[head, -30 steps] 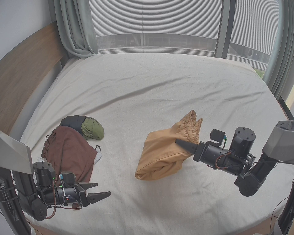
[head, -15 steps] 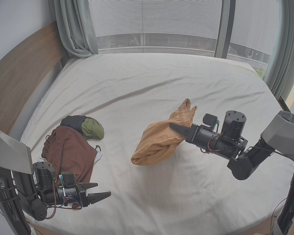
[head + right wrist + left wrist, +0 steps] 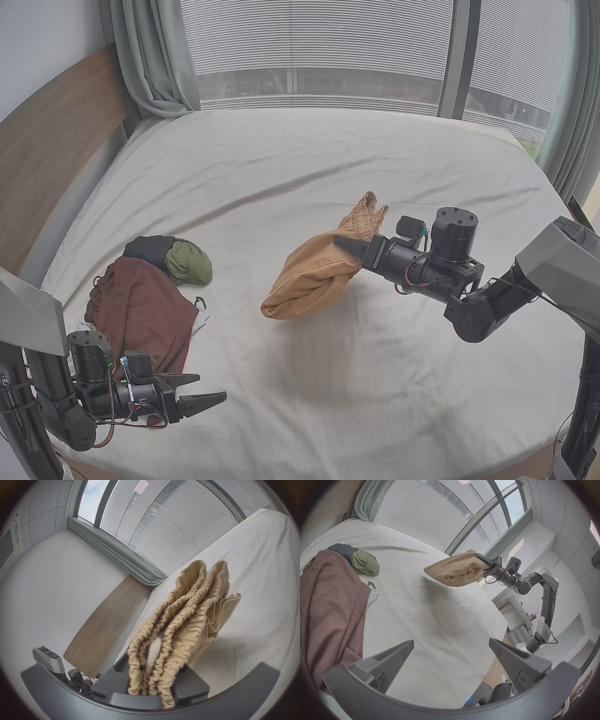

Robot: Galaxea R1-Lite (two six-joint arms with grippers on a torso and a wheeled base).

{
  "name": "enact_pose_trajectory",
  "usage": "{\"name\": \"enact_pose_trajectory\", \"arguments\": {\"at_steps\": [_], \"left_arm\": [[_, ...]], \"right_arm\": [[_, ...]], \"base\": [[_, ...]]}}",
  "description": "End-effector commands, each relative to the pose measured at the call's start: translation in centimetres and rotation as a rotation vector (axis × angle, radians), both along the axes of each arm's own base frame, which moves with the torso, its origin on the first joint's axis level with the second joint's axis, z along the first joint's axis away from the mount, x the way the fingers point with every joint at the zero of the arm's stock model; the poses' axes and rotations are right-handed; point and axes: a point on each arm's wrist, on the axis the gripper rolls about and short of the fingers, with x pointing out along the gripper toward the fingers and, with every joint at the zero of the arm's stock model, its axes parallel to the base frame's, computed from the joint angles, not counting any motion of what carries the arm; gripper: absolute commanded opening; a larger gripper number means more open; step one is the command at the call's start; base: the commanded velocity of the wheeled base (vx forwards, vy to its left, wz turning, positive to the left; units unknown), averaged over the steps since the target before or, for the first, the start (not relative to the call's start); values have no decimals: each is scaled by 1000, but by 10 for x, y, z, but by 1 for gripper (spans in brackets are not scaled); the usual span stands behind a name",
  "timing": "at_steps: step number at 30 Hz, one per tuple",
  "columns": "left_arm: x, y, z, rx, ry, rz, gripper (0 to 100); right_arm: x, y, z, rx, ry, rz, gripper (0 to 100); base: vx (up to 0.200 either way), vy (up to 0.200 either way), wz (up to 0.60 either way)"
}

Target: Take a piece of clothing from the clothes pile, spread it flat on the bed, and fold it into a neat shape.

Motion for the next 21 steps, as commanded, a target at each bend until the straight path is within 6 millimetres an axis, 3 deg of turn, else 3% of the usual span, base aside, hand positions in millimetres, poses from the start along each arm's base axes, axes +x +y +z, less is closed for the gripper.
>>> {"name": "enact_pose_trajectory", "arguments": {"at_steps": [1, 9, 21], "left_arm": [[0, 0, 0, 0, -1, 0, 100], [0, 0, 0, 0, -1, 0, 100], [1, 1, 0, -1, -3, 3, 100]], "right_arm": [[11, 4, -1, -1, 2, -1, 0], [31, 5, -5, -9, 10, -21, 0], [53, 21, 14, -7, -6, -10, 0]], "base": [[0, 0, 0], [0, 0, 0], [0, 0, 0]]}}
